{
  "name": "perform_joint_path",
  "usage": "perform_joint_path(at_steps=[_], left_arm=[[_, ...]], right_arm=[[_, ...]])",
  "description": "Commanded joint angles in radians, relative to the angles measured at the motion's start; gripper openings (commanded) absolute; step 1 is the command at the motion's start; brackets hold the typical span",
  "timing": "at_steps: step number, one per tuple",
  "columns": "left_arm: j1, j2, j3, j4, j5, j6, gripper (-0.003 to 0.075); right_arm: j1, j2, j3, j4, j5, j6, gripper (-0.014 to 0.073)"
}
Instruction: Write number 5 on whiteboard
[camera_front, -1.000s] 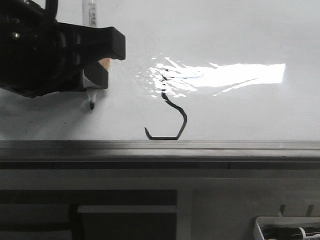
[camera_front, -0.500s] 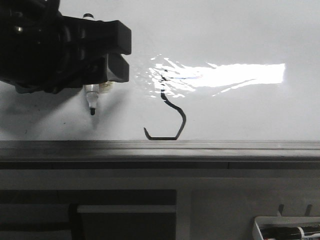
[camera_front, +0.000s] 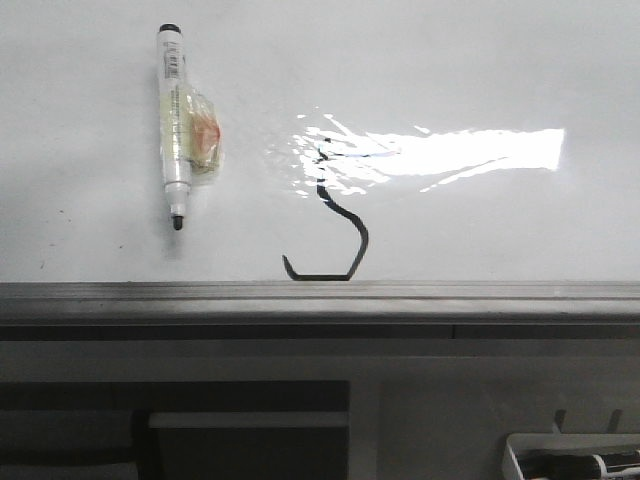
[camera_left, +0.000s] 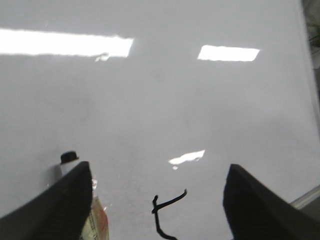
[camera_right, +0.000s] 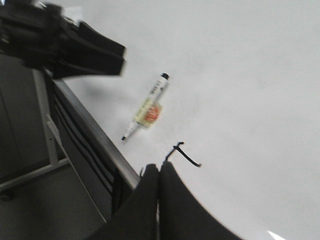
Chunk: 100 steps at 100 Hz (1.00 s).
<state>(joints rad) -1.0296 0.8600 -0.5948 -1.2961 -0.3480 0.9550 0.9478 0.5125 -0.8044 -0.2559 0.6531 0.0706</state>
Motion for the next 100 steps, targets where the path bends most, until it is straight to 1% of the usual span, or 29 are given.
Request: perform_joint_path(at_steps=[1, 3, 8, 10, 11, 15, 17, 32, 46, 75, 100], left_arm=[[-0.011, -0.138, 0.004, 0.014, 0.002, 0.063, 0.0321], [-0.011, -0.17, 0.015, 0.014, 0.002, 0.071, 0.0291], [-0.009, -0.246, 0.043, 0.014, -0.001, 0.092, 0.0161], [-0.009, -0.278, 0.055, 0.014, -0.002, 0.103, 0.0128], [-0.009, -0.299, 0.064, 0.014, -0.002, 0.106, 0.0095], [-0.009, -0.352, 0.086, 0.014, -0.002, 0.111, 0.0001], [-0.009, -0.382, 0.099, 0.014, -0.002, 0.111, -0.0025], [-0.009, -0.559, 0.191, 0.014, -0.001, 0.113, -0.002], [-0.009, -0.643, 0.255, 0.014, -0.001, 0.113, -0.002], [-0.009, -0.659, 0.315, 0.014, -0.001, 0.113, -0.002], [-0.009, -0.667, 0.335, 0.031, -0.011, 0.113, -0.002]], right_arm=[[-0.008, -0.058, 0.014, -0.171, -0.023, 0.127, -0.0061], [-0.008, -0.077, 0.026, -0.213, -0.02, 0.161, -0.0061], [-0.008, -0.124, 0.058, -0.307, -0.015, 0.246, -0.0061], [-0.008, -0.144, 0.071, -0.343, -0.011, 0.278, -0.0061], [-0.008, -0.158, 0.075, -0.363, -0.009, 0.297, -0.0061], [-0.008, -0.19, 0.096, -0.401, 0.01, 0.335, -0.0061], [-0.008, -0.208, 0.104, -0.412, 0.023, 0.348, -0.0061], [-0.008, -0.295, 0.144, -0.389, 0.081, 0.36, -0.0061], [-0.008, -0.312, 0.156, -0.389, 0.09, 0.36, -0.0061], [-0.008, -0.312, 0.156, -0.389, 0.09, 0.36, -0.0061], [-0.008, -0.312, 0.156, -0.389, 0.09, 0.36, -0.0061]])
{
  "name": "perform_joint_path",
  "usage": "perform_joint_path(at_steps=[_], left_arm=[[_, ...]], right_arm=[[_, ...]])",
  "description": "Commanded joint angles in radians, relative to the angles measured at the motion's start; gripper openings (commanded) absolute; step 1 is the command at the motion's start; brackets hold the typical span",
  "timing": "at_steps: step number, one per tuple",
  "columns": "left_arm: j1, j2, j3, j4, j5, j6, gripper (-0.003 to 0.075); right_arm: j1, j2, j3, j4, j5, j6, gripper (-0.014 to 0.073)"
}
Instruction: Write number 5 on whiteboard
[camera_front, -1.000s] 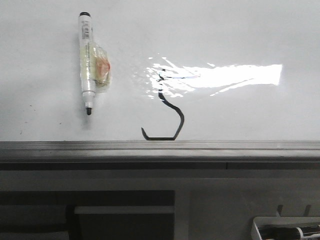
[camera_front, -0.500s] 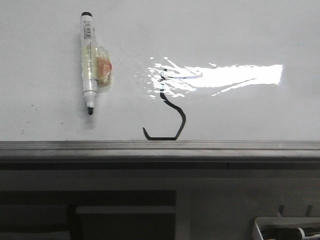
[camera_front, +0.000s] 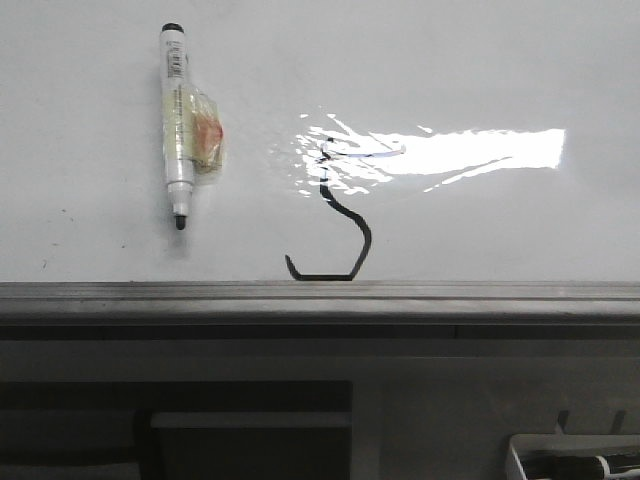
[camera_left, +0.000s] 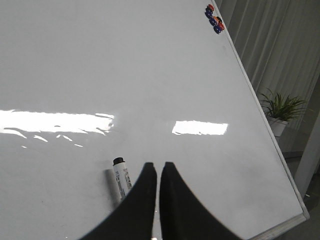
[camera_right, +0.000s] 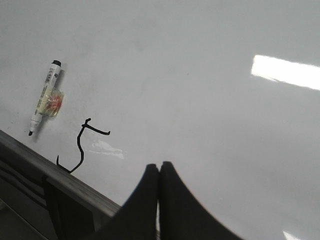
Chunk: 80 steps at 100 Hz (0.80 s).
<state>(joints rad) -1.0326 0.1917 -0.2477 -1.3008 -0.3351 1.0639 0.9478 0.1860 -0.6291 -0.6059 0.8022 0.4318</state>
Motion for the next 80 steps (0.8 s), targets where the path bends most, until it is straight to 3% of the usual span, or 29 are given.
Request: perform_joint_path(at_steps=[1, 21, 28, 39, 53, 59, 66, 80], left_arm=[[-0.004, 0.0, -0.009, 0.048, -0.018, 0.004, -0.002], [0.116, -0.033, 0.141, 0.301, -0.122, -0.01, -0.002], [0.212, -0.047, 0.197, 0.405, -0.122, -0.125, -0.002], [0.383, -0.061, 0.263, 0.639, -0.087, -0.429, -0.002], [0.622, -0.086, 0.267, 1.183, 0.147, -0.918, -0.002], [0.708, -0.101, 0.269, 1.29, 0.255, -1.124, -0.002], [0.785, -0.12, 0.269, 1.292, 0.366, -1.199, -0.002], [0.868, -0.172, 0.269, 1.278, 0.509, -1.2, -0.002]], right_arm=[[-0.008, 0.015, -0.019, -0.039, -0.059, -0.001, -0.0061], [-0.008, 0.015, -0.019, -0.045, -0.057, -0.001, -0.0061], [-0.008, 0.015, -0.019, -0.045, -0.057, -0.001, -0.0061], [-0.008, 0.015, -0.019, -0.045, -0.057, -0.001, -0.0061], [-0.008, 0.015, -0.019, -0.045, -0.057, -0.001, -0.0061], [-0.008, 0.015, -0.019, -0.045, -0.057, -0.001, -0.0061], [-0.008, 0.015, -0.019, -0.045, -0.057, -0.001, -0.0061], [-0.008, 0.015, -0.019, -0.045, -0.057, -0.001, -0.0061]])
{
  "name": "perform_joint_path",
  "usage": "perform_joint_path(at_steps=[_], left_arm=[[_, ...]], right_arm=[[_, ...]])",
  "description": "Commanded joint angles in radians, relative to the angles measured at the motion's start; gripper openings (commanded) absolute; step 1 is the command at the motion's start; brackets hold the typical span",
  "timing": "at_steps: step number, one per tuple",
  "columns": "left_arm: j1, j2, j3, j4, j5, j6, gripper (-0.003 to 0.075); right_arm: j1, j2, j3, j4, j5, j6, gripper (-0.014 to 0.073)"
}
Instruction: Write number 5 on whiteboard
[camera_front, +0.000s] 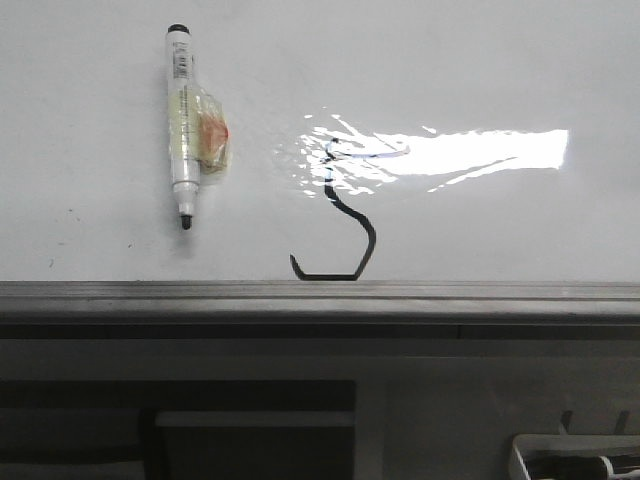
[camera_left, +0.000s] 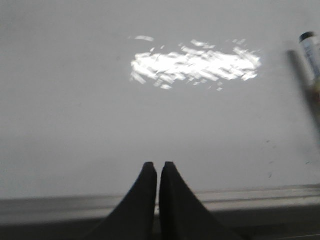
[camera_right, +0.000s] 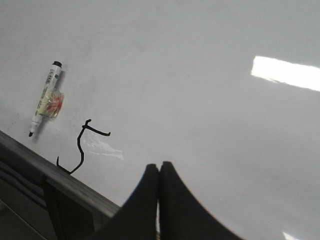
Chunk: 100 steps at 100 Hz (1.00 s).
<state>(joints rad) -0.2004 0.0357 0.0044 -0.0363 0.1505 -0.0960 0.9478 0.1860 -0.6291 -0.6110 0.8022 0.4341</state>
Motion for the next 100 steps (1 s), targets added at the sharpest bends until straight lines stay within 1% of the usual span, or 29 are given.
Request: perform_joint_path(at_steps=[1, 12, 18, 94, 97, 100], left_arm=[[0.038, -0.019, 0.017, 0.013, 0.03, -0.04, -0.002], [0.045, -0.072, 0.017, 0.013, 0.115, -0.04, -0.002], [0.045, -0.067, 0.017, 0.015, 0.135, -0.04, -0.002], [0.045, -0.067, 0.017, 0.015, 0.133, -0.04, -0.002], [0.045, -0.067, 0.017, 0.015, 0.133, -0.04, -0.002], [0.045, -0.067, 0.017, 0.015, 0.133, -0.04, -0.002]], right_arm=[[-0.008, 0.015, -0.019, -0.04, -0.057, -0.003, -0.0061], [-0.008, 0.015, -0.019, -0.04, -0.057, -0.003, -0.0061], [-0.008, 0.015, -0.019, -0.04, -0.057, -0.003, -0.0061], [-0.008, 0.01, -0.017, -0.045, -0.05, -0.003, -0.0061], [-0.008, 0.01, -0.014, -0.052, -0.03, -0.003, -0.0061], [-0.008, 0.008, -0.014, -0.086, 0.007, -0.003, -0.0061]])
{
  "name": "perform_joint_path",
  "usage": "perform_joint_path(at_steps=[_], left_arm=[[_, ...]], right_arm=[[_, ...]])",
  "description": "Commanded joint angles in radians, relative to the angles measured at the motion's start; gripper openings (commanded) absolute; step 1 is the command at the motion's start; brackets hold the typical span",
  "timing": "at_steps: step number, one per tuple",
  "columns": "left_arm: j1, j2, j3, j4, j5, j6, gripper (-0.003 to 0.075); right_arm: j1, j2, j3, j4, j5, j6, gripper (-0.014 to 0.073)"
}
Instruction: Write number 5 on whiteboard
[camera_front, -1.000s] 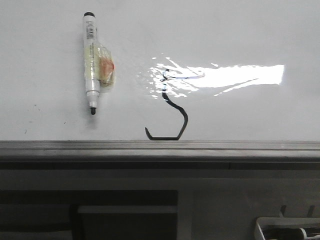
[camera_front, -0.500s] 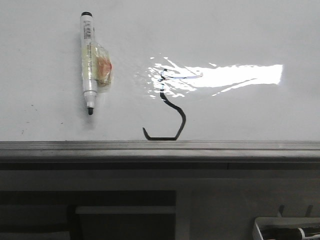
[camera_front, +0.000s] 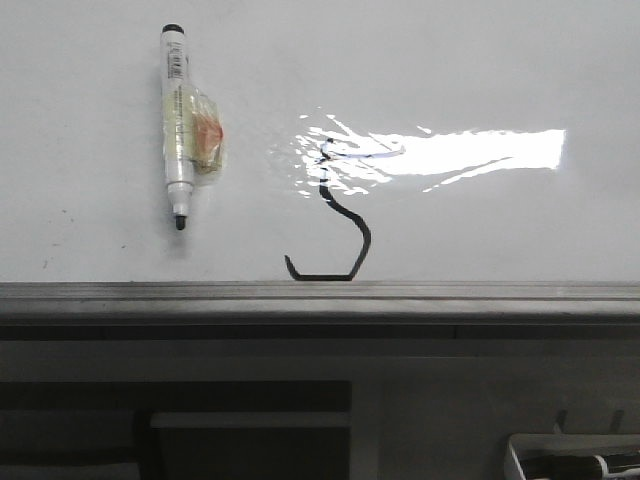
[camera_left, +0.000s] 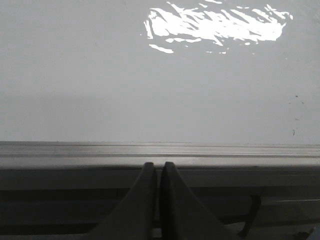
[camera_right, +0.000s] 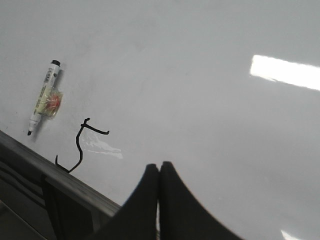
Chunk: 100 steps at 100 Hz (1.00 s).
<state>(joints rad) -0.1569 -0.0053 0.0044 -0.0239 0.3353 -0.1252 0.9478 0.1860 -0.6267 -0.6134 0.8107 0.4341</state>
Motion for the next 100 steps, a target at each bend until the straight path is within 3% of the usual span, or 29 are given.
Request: perform_joint_path(at_steps=[1, 7, 18, 37, 55, 69, 82, 94, 100], left_arm=[[0.001, -0.026, 0.017, 0.003, -0.052, -0.011, -0.002], [0.001, -0.026, 0.017, 0.003, -0.052, -0.011, -0.002], [0.001, -0.026, 0.017, 0.003, -0.052, -0.011, -0.002], [0.001, -0.026, 0.017, 0.003, -0.052, -0.011, -0.002], [0.001, -0.026, 0.017, 0.003, -0.052, -0.011, -0.002], [0.001, -0.026, 0.017, 0.003, -0.052, -0.011, -0.002], [0.001, -0.026, 0.017, 0.003, -0.052, -0.011, -0.002], [0.001, -0.026, 0.017, 0.003, -0.052, -0.011, -0.002], [0.001, -0.026, 0.017, 0.003, -0.052, -0.011, -0.002]], right_arm=[[-0.011, 0.005, -0.014, -0.117, 0.018, -0.003, -0.0061], [-0.018, -0.008, 0.004, -0.186, 0.038, -0.003, -0.0061], [-0.059, -0.051, 0.068, -0.192, -0.056, 0.008, -0.0061], [-0.232, -0.115, 0.218, -0.176, -0.344, 0.008, -0.0064], [-0.517, -0.115, 0.339, 0.125, -0.527, -0.051, -0.0064], [-0.752, -0.115, 0.475, 0.42, -0.709, -0.32, -0.0064], [-0.865, -0.115, 0.584, 0.448, -0.764, -0.349, -0.0064], [-0.891, -0.133, 0.669, 0.448, -0.764, -0.349, -0.0064], [-0.891, -0.165, 0.664, 0.448, -0.651, -0.349, -0.0064]])
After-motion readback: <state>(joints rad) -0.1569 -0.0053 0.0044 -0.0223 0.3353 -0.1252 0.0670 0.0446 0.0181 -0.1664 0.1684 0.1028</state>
